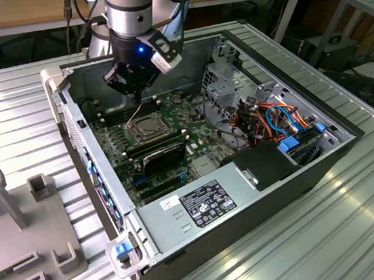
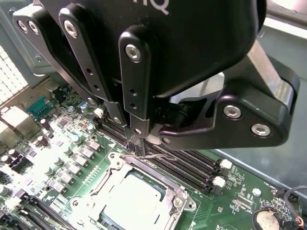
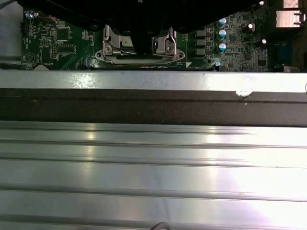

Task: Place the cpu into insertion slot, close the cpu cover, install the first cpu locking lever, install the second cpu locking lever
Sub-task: 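Install the first cpu locking lever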

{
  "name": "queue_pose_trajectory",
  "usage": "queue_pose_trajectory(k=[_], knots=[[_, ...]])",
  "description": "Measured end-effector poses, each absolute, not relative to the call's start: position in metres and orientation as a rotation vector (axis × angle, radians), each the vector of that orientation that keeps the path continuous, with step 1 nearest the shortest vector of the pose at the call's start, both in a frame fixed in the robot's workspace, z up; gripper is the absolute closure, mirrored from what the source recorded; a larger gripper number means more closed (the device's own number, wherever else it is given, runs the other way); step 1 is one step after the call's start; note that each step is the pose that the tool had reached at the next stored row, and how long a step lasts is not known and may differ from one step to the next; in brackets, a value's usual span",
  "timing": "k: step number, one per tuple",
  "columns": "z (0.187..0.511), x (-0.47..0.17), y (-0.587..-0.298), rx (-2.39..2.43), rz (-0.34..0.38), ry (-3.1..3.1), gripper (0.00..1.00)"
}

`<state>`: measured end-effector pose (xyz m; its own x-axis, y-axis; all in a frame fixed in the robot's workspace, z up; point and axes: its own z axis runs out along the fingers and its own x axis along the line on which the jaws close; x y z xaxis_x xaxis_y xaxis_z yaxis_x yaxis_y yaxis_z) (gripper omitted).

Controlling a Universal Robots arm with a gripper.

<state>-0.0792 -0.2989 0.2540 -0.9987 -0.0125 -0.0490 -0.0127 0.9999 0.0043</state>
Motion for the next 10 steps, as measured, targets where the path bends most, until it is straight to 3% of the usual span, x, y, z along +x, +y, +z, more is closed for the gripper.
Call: queue_pose_trajectory(k=[10], knots=[[0.252, -0.07, -0.2975, -0.02, 0.007, 3.093, 0.89]])
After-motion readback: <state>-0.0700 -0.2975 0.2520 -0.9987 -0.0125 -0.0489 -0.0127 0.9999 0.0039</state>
